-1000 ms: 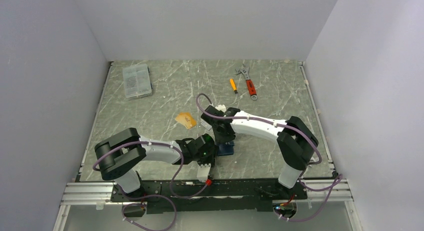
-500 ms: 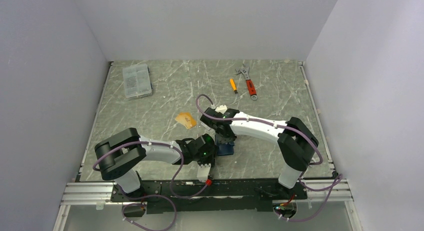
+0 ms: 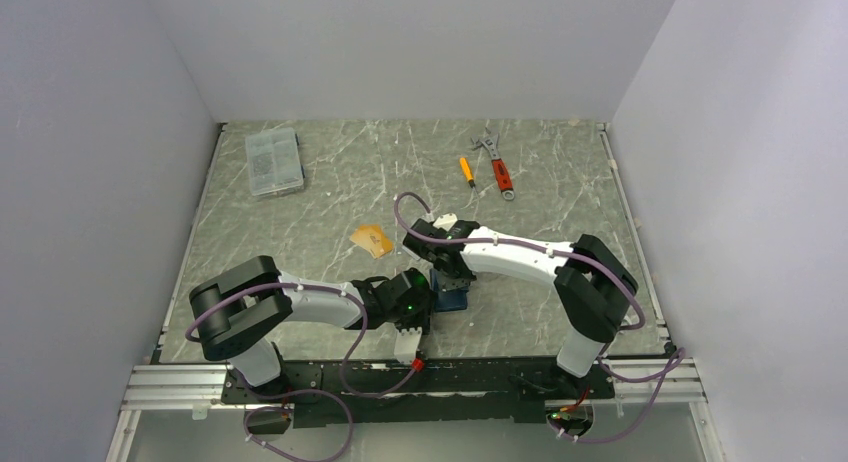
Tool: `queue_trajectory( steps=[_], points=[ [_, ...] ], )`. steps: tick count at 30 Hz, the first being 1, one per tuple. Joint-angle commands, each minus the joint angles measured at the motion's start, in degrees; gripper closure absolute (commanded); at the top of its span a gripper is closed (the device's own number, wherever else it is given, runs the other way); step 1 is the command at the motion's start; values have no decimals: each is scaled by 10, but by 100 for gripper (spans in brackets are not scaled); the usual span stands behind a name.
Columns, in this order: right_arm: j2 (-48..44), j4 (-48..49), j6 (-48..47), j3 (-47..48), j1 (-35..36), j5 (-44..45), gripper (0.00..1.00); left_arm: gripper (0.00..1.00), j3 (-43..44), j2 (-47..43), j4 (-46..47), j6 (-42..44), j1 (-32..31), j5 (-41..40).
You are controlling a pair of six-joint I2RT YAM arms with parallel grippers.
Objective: Put the credit cards into the card holder
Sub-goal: Close the card holder at the center of the board.
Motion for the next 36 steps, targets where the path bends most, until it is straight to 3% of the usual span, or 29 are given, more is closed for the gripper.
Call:
queue_trajectory(
  steps=[1, 8, 36],
  points=[
    [-32, 1, 13, 1, -3, 14, 91, 97, -4, 11, -50, -9, -3, -5],
    [-36, -1, 17, 4, -2, 14, 100, 97, -2, 11, -56, -10, -5, -7],
    [7, 78, -7, -29, -34, -61, 100, 98, 0, 12, -55, -11, -10, -9]
  ],
)
